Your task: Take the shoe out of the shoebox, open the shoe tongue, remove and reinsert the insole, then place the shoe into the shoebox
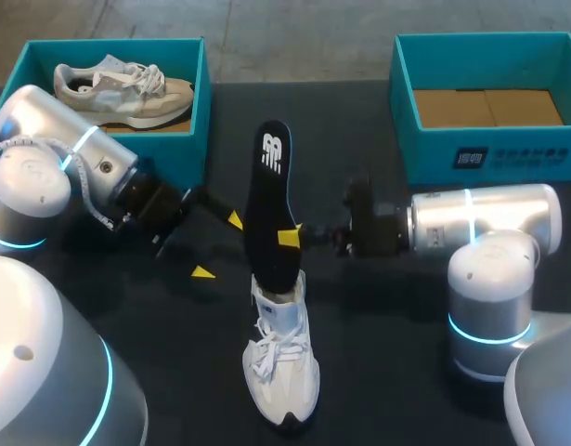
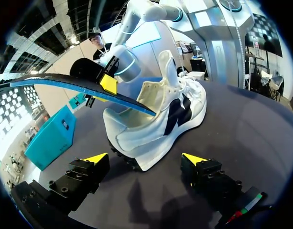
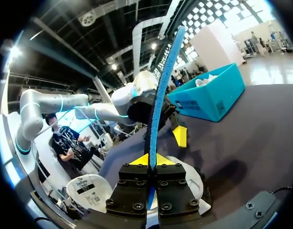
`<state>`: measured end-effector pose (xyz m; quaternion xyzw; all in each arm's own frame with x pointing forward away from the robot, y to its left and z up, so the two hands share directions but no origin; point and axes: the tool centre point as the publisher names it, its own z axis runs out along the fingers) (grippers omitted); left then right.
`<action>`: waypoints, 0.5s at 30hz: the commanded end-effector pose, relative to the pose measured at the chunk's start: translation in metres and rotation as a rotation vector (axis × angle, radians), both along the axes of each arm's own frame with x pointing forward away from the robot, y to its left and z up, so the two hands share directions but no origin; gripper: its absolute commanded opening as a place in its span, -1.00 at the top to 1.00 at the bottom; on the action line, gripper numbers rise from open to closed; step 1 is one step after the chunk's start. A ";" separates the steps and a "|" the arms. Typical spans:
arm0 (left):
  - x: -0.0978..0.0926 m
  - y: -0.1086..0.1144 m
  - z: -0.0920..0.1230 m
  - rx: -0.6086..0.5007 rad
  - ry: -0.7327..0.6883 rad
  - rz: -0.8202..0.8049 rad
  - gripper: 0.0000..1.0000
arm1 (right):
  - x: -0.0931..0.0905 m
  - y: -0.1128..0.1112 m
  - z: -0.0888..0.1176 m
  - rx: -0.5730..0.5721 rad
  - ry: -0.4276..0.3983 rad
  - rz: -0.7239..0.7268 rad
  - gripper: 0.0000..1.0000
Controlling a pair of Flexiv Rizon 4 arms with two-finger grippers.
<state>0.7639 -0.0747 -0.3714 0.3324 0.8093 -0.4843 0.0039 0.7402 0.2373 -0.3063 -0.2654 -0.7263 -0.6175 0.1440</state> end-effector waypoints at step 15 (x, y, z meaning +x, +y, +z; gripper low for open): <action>0.000 0.000 0.000 0.001 0.000 -0.001 -1.00 | -0.003 -0.002 -0.006 -0.014 0.007 0.027 1.00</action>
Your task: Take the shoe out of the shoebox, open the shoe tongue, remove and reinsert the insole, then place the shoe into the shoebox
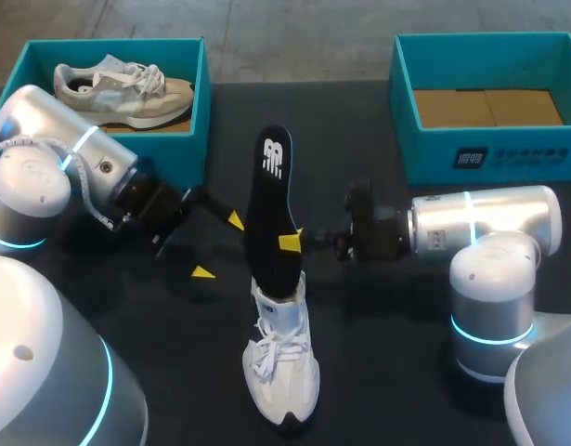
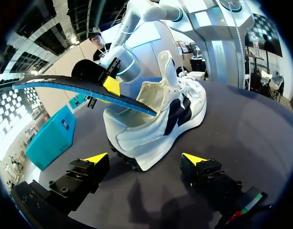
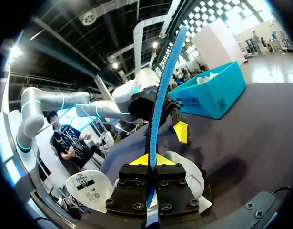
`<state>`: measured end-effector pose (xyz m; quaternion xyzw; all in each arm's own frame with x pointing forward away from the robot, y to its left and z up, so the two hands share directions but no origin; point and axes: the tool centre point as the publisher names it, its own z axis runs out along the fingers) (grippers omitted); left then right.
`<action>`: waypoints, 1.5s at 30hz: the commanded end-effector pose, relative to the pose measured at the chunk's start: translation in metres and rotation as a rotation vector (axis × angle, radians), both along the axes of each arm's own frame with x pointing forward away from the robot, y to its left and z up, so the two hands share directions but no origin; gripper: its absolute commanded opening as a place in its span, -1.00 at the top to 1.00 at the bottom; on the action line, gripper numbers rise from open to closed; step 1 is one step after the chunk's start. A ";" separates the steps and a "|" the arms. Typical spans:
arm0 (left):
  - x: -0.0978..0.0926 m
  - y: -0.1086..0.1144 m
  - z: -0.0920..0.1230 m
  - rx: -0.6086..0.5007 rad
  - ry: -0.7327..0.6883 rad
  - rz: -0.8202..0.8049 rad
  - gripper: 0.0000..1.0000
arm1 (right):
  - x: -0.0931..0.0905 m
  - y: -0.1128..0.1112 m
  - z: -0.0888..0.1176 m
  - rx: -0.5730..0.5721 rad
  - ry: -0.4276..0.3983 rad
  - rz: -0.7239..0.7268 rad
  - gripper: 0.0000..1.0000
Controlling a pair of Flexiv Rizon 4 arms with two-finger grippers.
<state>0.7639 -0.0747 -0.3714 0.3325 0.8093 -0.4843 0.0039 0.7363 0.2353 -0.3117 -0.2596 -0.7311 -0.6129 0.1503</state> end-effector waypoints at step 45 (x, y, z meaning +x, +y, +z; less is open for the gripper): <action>0.000 0.000 0.000 0.001 0.000 -0.001 -1.00 | -0.010 -0.001 -0.015 -0.015 0.034 0.085 1.00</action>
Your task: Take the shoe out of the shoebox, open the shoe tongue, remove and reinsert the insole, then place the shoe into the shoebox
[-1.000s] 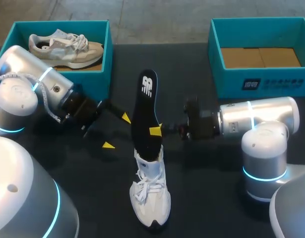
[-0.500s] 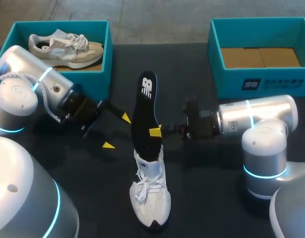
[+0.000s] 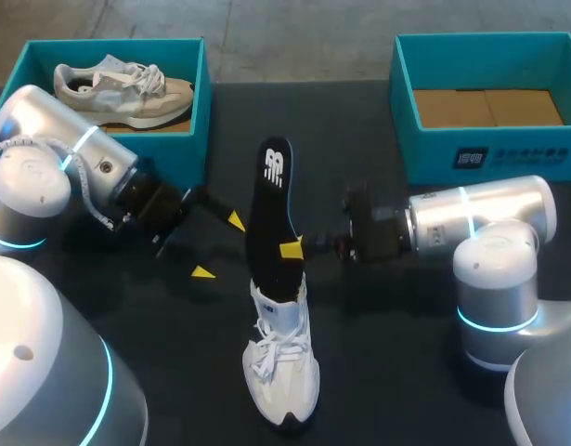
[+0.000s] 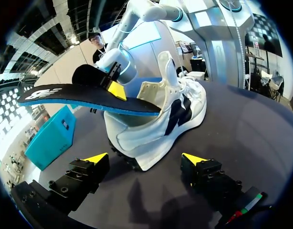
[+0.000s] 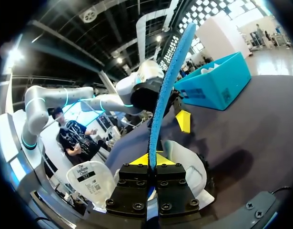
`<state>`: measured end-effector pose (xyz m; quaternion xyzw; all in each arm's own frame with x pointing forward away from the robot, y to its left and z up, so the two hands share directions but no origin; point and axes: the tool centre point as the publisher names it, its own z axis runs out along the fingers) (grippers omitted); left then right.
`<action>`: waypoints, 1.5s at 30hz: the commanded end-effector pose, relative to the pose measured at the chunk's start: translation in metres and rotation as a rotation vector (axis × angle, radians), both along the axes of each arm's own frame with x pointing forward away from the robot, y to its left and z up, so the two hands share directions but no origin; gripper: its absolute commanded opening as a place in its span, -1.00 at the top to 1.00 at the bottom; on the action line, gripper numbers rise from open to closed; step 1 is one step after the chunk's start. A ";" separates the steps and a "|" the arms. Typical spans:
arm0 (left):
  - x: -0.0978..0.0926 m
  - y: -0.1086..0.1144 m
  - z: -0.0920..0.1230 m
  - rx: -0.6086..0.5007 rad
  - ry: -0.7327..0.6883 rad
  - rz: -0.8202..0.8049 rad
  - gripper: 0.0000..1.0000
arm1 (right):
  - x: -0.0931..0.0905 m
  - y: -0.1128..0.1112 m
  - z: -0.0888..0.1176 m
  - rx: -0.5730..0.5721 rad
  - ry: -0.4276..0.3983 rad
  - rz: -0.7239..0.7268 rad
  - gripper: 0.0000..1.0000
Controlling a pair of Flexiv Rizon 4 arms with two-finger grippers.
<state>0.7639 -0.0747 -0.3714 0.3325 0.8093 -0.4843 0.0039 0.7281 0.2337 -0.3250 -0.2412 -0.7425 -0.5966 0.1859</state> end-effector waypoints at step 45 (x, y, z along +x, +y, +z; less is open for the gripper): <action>0.000 0.000 0.000 0.001 0.000 -0.001 -1.00 | -0.030 0.005 -0.020 -0.002 0.082 0.094 1.00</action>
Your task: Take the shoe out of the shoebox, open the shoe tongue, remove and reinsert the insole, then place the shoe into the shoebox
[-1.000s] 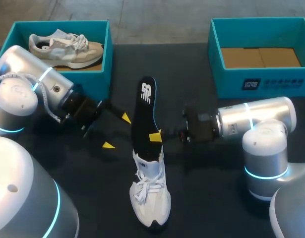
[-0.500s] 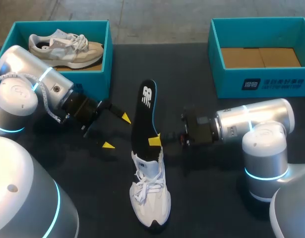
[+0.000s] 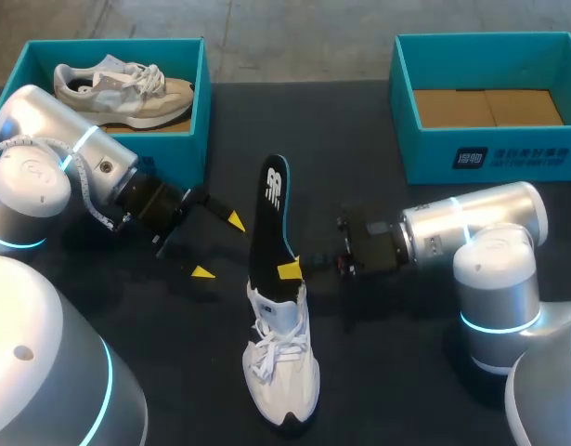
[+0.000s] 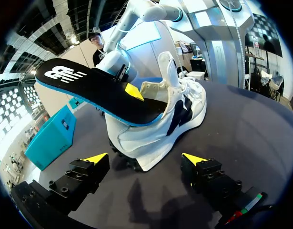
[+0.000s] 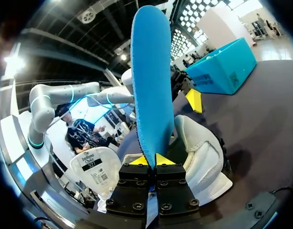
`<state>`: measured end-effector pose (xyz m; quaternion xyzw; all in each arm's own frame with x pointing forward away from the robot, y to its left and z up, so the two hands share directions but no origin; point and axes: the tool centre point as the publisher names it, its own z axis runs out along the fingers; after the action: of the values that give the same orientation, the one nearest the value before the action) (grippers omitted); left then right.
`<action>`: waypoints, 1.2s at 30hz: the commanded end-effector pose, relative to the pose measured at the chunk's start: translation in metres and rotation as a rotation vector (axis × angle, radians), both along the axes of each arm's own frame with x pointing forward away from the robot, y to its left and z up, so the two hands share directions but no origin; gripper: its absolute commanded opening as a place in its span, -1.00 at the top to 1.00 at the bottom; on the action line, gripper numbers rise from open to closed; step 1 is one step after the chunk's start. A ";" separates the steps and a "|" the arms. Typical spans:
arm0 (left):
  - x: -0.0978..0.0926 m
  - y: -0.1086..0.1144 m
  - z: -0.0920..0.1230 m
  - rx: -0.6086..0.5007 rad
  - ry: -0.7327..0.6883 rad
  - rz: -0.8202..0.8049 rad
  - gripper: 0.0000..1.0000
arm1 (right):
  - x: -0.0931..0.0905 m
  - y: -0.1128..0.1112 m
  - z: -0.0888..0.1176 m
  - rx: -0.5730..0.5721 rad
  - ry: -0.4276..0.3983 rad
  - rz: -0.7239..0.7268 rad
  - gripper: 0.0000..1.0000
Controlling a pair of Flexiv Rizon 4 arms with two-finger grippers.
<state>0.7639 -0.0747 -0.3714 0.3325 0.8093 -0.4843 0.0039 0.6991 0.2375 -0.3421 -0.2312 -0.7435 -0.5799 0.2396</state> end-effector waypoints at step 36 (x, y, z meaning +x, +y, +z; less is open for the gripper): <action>0.000 0.000 0.000 0.001 0.000 -0.001 -1.00 | 0.006 -0.001 0.006 0.123 0.015 0.036 1.00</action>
<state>0.7639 -0.0747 -0.3714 0.3324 0.8093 -0.4843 0.0039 0.7004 0.2350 -0.3336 -0.2128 -0.7130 -0.6135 0.2646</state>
